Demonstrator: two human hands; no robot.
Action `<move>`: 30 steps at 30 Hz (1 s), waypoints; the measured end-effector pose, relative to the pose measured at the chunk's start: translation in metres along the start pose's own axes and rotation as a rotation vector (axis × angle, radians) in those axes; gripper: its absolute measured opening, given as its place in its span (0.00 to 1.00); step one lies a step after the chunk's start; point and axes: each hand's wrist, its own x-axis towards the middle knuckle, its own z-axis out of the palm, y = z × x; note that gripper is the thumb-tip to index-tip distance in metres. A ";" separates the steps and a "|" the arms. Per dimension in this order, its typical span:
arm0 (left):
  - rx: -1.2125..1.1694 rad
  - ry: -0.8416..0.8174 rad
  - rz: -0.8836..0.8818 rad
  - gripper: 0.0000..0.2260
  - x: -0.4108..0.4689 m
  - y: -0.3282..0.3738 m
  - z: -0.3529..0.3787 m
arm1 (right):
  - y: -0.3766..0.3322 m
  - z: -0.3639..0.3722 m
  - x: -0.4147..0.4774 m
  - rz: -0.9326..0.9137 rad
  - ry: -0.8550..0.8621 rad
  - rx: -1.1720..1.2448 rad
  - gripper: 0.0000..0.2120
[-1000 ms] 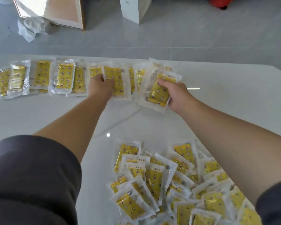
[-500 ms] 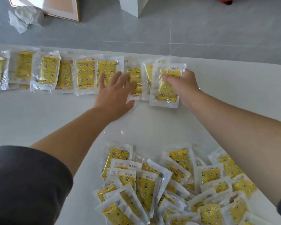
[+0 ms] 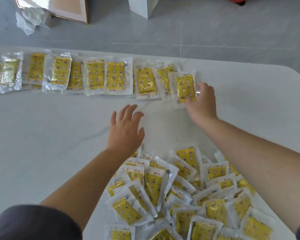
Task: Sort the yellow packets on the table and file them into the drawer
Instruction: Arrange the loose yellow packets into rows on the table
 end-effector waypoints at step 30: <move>-0.359 -0.425 -0.370 0.06 -0.145 -0.059 0.029 | 0.012 0.082 -0.264 0.057 -0.473 -0.244 0.21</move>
